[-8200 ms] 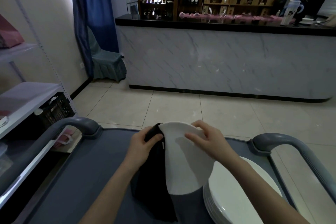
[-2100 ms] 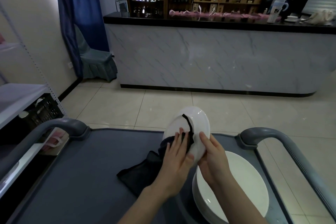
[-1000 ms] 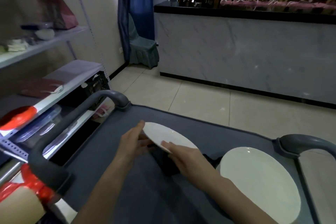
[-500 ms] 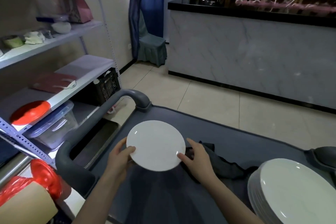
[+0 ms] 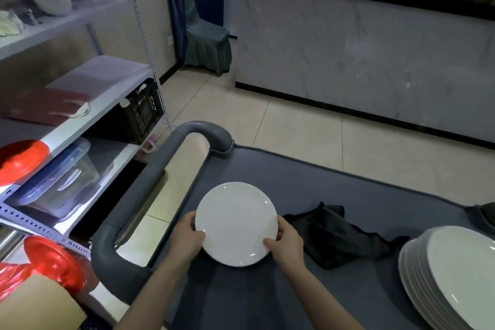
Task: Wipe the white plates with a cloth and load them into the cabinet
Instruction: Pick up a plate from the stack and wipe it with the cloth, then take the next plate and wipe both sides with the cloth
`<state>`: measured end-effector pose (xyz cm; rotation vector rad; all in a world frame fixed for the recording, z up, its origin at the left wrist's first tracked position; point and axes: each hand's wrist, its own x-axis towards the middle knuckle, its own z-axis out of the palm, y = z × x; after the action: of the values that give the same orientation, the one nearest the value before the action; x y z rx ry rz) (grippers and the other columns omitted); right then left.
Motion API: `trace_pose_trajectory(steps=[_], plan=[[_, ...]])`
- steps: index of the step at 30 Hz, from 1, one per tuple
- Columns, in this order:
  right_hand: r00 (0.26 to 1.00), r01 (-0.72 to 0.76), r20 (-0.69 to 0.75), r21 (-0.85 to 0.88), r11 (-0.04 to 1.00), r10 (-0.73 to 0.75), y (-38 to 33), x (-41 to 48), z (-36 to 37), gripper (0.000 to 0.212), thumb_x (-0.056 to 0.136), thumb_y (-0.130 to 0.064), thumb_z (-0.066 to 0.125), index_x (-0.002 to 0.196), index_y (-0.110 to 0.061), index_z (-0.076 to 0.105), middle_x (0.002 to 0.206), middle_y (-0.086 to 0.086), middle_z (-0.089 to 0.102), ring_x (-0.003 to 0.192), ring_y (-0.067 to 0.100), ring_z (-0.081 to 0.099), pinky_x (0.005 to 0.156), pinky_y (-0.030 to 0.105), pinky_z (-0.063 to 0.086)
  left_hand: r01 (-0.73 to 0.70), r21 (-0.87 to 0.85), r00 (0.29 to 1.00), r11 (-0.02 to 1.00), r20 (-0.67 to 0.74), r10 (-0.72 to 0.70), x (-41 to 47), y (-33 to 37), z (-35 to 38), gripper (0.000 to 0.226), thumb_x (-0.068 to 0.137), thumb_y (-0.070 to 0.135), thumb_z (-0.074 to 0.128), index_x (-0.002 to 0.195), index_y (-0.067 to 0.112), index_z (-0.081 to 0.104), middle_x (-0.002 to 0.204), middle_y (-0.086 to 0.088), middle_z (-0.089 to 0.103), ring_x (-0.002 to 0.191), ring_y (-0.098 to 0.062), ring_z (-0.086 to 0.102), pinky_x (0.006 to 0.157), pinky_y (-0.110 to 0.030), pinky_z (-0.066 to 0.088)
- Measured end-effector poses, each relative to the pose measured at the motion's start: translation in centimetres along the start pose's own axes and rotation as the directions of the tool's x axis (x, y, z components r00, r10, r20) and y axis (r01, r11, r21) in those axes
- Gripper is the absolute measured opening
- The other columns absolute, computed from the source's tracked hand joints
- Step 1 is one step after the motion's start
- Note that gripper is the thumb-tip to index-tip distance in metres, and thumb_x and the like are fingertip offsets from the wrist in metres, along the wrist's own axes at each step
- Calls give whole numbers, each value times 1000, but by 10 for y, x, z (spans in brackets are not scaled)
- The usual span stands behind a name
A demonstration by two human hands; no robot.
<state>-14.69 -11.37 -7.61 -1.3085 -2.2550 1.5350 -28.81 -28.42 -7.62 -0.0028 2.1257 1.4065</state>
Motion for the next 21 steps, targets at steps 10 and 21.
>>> trace_pose_trajectory(steps=[10, 21], plan=[[995, 75, -56, -122, 990, -82, 1, 1, 8, 34, 70, 1, 63, 99, -16, 66, 59, -9, 50, 58, 9, 42, 57, 16, 39, -110, 454, 993, 884, 6, 121, 7, -2, 2, 36, 84, -3, 53, 118, 6, 61, 103, -14, 51, 89, -27, 52, 74, -32, 42], [968, 76, -232, -77, 994, -92, 19, -3, -69, 22, 88, -15, 70, 109, -17, 73, 91, -13, 70, 86, -2, 64, 83, 17, 53, -425, 360, 902, 830, 95, 421, -12, 51, 71, 31, 90, 10, 60, 119, 20, 66, 97, 8, 65, 87, -8, 59, 80, -18, 41]])
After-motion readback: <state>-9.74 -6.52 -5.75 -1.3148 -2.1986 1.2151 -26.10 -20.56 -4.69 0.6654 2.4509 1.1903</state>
